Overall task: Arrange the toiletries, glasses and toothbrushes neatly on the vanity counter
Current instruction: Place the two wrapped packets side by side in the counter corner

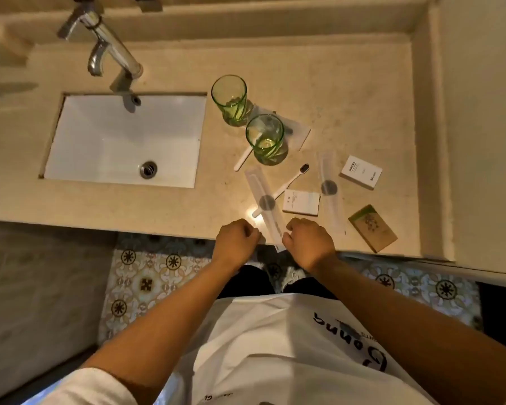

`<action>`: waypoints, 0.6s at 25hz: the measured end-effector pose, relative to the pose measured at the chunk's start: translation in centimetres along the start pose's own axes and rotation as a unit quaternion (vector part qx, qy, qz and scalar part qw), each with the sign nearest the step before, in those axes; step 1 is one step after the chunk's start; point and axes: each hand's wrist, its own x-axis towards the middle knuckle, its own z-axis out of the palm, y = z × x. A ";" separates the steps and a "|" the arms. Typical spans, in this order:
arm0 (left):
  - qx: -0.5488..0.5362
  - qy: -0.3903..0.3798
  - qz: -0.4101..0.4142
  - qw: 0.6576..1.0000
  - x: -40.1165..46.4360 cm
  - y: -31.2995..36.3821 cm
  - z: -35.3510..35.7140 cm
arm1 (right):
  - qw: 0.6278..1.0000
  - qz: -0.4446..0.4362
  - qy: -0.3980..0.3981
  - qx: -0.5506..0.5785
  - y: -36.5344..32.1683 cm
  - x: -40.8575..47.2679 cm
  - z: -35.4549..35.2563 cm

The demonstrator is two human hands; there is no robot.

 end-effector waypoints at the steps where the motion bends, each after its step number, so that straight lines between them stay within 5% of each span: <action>1: -0.018 -0.002 0.000 1.000 0.2 0.0 0.3 | 1.000 0.005 0.008 0.002 -0.1 0.0 0.0; 5: -0.043 -0.038 -0.003 0.998 1.3 0.2 1.1 | 0.988 -0.022 0.137 0.073 -0.5 -0.5 1.1; 9: -0.141 -0.069 -0.050 0.986 2.1 1.0 1.2 | 0.988 0.061 0.102 0.100 -1.4 0.3 0.9; 15: -0.205 -0.092 -0.097 0.970 2.5 1.6 1.8 | 0.991 0.067 0.070 0.094 -1.0 0.9 1.0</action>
